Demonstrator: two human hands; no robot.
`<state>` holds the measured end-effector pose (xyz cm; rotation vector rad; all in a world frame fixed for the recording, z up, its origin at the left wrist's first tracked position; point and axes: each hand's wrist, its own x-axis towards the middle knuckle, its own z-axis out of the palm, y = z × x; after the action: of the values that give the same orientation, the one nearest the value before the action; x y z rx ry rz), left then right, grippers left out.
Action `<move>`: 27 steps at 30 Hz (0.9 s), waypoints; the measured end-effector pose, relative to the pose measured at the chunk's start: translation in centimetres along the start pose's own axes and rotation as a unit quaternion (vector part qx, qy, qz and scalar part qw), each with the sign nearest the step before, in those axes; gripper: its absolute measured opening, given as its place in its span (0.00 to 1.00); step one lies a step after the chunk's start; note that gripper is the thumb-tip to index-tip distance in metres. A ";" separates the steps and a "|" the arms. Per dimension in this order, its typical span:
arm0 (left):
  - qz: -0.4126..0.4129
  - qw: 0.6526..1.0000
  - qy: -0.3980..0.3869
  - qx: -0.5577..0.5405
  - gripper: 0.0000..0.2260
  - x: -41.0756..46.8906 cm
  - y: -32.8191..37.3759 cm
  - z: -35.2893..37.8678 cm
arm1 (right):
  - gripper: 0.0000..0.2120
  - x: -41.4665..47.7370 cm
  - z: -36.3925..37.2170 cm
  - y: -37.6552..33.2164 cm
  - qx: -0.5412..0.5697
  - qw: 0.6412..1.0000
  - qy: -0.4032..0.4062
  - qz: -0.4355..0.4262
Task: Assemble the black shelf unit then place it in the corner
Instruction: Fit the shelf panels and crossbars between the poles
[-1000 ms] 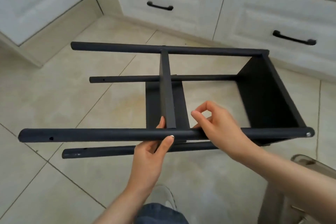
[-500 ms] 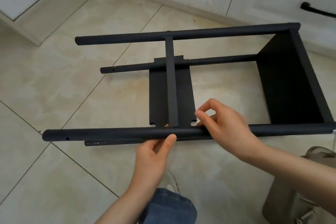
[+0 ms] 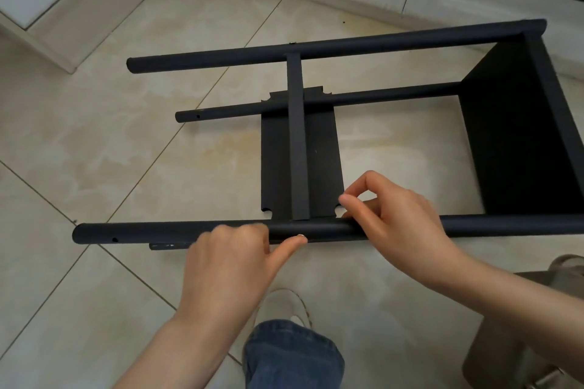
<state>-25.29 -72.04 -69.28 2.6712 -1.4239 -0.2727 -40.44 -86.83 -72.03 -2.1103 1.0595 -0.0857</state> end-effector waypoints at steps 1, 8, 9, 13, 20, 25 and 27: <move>0.044 0.998 0.039 0.005 0.26 0.4 -0.2 -0.3 | 0.13 0.0 0.0 0.0 0.001 1.000 -0.001 -0.003; 0.273 0.962 0.026 0.012 0.28 4.7 -2.4 -0.6 | 0.13 -0.1 -0.3 0.1 0.009 1.000 -0.012 -0.013; 0.283 0.959 -0.016 0.019 0.35 5.3 -2.6 -0.7 | 0.13 -0.1 -0.3 0.1 0.008 1.000 -0.014 -0.014; 0.322 0.940 -0.111 0.021 0.38 6.6 -3.1 -0.4 | 0.11 -0.2 -0.5 -0.1 0.005 1.000 -0.017 -0.018; 0.314 0.939 -0.122 -0.069 0.34 6.4 -3.2 0.6 | 0.10 1.4 -1.3 -0.3 0.042 0.993 -0.109 0.034; 0.317 0.938 -0.118 -0.080 0.34 6.4 -3.2 0.7 | 0.06 4.4 -2.0 -0.3 0.129 0.973 -0.190 0.036; 0.315 0.939 -0.117 -0.079 0.34 6.4 -3.2 0.7 | 0.05 5.3 -1.6 -0.5 0.167 0.963 -0.207 0.043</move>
<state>-19.30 -75.58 -71.28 1.9671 -2.1223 -0.6164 -37.24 -91.37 -71.95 -1.6799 0.8165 0.1997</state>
